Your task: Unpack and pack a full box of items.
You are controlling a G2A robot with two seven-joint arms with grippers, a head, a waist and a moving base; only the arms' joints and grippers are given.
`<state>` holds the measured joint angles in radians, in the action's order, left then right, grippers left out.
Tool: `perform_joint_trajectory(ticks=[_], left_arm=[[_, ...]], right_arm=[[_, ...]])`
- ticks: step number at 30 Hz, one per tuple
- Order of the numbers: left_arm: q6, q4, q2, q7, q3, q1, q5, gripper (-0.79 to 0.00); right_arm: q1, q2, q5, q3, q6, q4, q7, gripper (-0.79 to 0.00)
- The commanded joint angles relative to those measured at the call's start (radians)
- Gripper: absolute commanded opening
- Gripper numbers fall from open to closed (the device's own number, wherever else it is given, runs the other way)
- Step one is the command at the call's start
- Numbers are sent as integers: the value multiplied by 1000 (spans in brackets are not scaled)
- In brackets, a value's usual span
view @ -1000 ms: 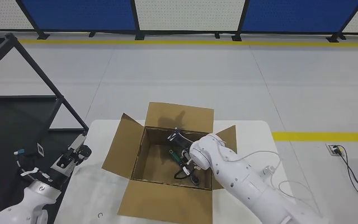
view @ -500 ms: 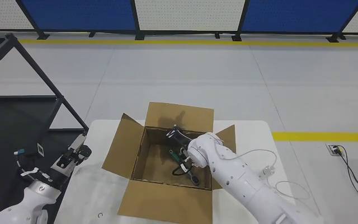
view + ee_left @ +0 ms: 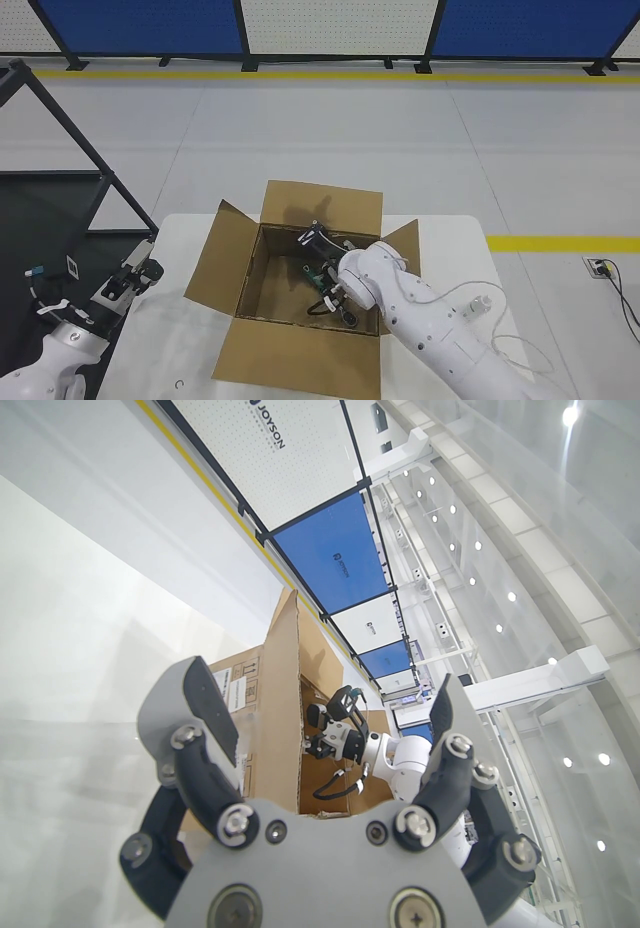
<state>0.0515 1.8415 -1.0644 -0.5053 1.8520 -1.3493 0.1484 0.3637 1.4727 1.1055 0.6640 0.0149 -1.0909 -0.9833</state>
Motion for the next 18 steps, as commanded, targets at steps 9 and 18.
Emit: perform_joint_trajectory(ticks=[9, 18], left_arm=[[0, 0, 0, 0, 0, 0, 0, 0], [0, 0, 0, 0, 0, 0, 0, 0]], right_arm=[[287, -104, 125, 237, 51, -522, -2, 0], [627, -170, 246, 506, 74, -987, 99, 0]])
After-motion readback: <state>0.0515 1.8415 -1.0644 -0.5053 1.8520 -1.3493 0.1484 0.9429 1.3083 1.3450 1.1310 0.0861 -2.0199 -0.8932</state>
